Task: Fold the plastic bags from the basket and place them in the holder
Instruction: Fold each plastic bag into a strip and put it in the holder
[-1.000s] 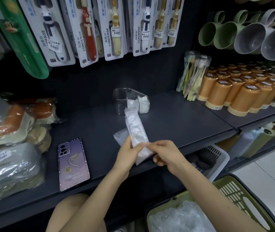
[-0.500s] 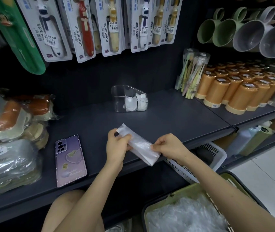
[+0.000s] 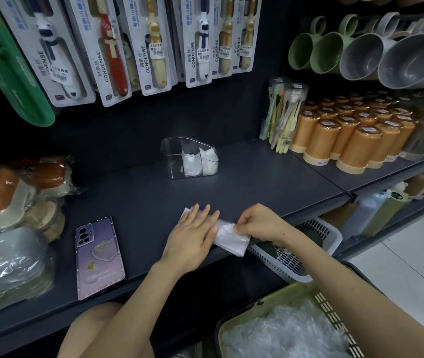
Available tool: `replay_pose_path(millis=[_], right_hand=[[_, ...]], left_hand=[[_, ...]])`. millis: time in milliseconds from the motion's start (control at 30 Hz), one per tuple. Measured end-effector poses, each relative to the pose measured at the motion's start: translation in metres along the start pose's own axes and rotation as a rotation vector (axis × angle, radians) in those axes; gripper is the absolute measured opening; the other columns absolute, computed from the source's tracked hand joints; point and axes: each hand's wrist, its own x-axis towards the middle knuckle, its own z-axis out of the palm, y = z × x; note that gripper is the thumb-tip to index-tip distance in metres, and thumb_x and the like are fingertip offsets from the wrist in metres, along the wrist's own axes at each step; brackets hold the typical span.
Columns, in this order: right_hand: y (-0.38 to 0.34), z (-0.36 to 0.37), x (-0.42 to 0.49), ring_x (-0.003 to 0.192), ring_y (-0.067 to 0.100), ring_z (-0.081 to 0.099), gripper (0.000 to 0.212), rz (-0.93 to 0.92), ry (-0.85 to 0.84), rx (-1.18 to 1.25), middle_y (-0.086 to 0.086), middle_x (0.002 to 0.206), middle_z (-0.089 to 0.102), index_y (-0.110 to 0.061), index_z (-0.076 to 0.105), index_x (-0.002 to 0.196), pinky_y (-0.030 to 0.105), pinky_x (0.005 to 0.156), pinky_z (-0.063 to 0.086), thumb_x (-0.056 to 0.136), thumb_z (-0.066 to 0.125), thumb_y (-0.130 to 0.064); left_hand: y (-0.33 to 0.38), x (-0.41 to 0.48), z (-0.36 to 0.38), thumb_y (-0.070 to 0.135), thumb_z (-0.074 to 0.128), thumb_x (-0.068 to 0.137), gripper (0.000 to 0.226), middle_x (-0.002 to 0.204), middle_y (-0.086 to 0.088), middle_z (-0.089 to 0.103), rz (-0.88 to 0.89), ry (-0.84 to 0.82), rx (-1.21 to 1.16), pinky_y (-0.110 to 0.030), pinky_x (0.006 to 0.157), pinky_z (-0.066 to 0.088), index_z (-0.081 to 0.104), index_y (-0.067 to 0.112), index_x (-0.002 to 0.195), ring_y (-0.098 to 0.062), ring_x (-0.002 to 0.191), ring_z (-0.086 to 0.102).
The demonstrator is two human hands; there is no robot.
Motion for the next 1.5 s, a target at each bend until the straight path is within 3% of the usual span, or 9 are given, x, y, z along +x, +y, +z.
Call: replay_pose_path(millis=[133, 233, 367, 567, 867, 1067, 1267, 1400, 1500], right_hand=[[0.006, -0.006, -0.004, 0.057, 0.008, 0.052, 0.014, -0.021, 0.03, 0.093, -0.002, 0.067, 0.061, -0.003, 0.072, 0.089, 0.015, 0.05, 0.04, 0.088, 0.061, -0.011], [0.011, 0.009, -0.008, 0.084, 0.017, 0.064, 0.021, -0.135, 0.467, -0.152, -0.002, 0.093, 0.072, -0.017, 0.071, 0.106, 0.027, 0.074, 0.049, 0.089, 0.06, -0.021], [0.009, 0.039, -0.007, 0.082, 0.027, 0.065, 0.035, -0.437, 0.768, -0.508, 0.003, 0.101, 0.071, -0.015, 0.074, 0.099, 0.035, 0.066, 0.053, 0.081, 0.047, -0.028], [0.035, 0.049, 0.01, 0.115, 0.028, 0.062, 0.043, -0.429, 0.564, -0.658, 0.009, 0.12, 0.068, -0.008, 0.071, 0.112, 0.052, 0.103, 0.04, 0.092, 0.039, -0.028], [0.046, 0.053, 0.011, 0.12, 0.022, 0.059, 0.058, -0.317, 0.491, -0.633, 0.003, 0.124, 0.066, -0.011, 0.066, 0.122, 0.051, 0.105, 0.036, 0.104, 0.016, -0.032], [0.046, 0.053, 0.009, 0.124, 0.021, 0.056, 0.07, -0.258, 0.465, -0.678, -0.001, 0.129, 0.063, -0.014, 0.063, 0.127, 0.053, 0.106, 0.029, 0.104, 0.001, -0.039], [0.06, 0.03, 0.0, 0.149, 0.013, 0.005, 0.106, -0.17, 0.297, -0.668, -0.011, 0.16, 0.016, -0.023, 0.016, 0.154, 0.048, 0.116, -0.011, 0.072, -0.038, -0.063], [0.049, 0.029, -0.006, 0.145, 0.019, 0.025, 0.096, -0.063, 0.457, -0.42, 0.001, 0.153, 0.037, -0.018, 0.048, 0.141, 0.047, 0.119, 0.006, 0.083, -0.014, -0.062], [0.04, 0.043, -0.011, 0.09, 0.035, 0.062, 0.061, -0.012, 0.844, -0.424, 0.011, 0.093, 0.069, -0.01, 0.073, 0.078, 0.044, 0.082, 0.044, 0.091, 0.031, -0.052]], left_hand=[[0.008, 0.001, 0.004, 0.061, -0.019, 0.081, 0.085, 0.162, 0.002, 0.009, -0.099, -0.024, 0.084, -0.028, 0.118, -0.008, 0.012, 0.029, 0.154, -0.018, 0.15, -0.001], [0.022, 0.005, 0.008, 0.045, 0.008, 0.102, 0.055, 0.162, -0.001, 0.009, -0.247, 0.005, 0.106, -0.033, 0.121, -0.002, 0.013, 0.027, 0.154, -0.02, 0.15, 0.001], [0.037, 0.014, 0.013, 0.038, 0.015, 0.105, 0.052, 0.162, -0.006, 0.009, -0.365, 0.026, 0.118, -0.037, 0.121, 0.0, 0.015, 0.024, 0.154, -0.025, 0.15, 0.003], [0.038, 0.015, 0.014, 0.039, 0.015, 0.104, 0.052, 0.162, -0.006, 0.008, -0.38, 0.023, 0.12, -0.038, 0.121, 0.001, 0.014, 0.023, 0.154, -0.025, 0.15, 0.003], [0.006, 0.028, 0.005, 0.058, -0.023, 0.078, 0.085, 0.162, 0.006, 0.003, 0.059, -0.082, 0.147, -0.029, 0.118, -0.013, 0.003, 0.029, 0.153, -0.014, 0.149, -0.007], [-0.035, 0.033, -0.004, 0.074, -0.032, 0.067, 0.093, 0.153, 0.018, -0.012, 0.123, -0.182, 0.095, -0.021, 0.113, -0.017, -0.009, 0.032, 0.147, -0.007, 0.146, -0.014], [-0.04, 0.028, -0.006, 0.068, -0.029, 0.071, 0.096, 0.153, 0.017, -0.014, 0.105, -0.194, 0.122, -0.028, 0.115, -0.017, -0.002, 0.027, 0.153, -0.001, 0.139, -0.021], [-0.037, 0.027, -0.006, 0.052, -0.004, 0.097, 0.061, 0.159, 0.012, -0.01, 0.047, -0.211, 0.151, -0.036, 0.118, -0.015, -0.004, 0.027, 0.153, -0.007, 0.144, -0.019], [-0.034, 0.027, -0.005, 0.047, -0.001, 0.1, 0.057, 0.161, 0.01, -0.01, 0.016, -0.215, 0.175, -0.038, 0.119, -0.013, -0.006, 0.027, 0.153, -0.01, 0.146, -0.017]])
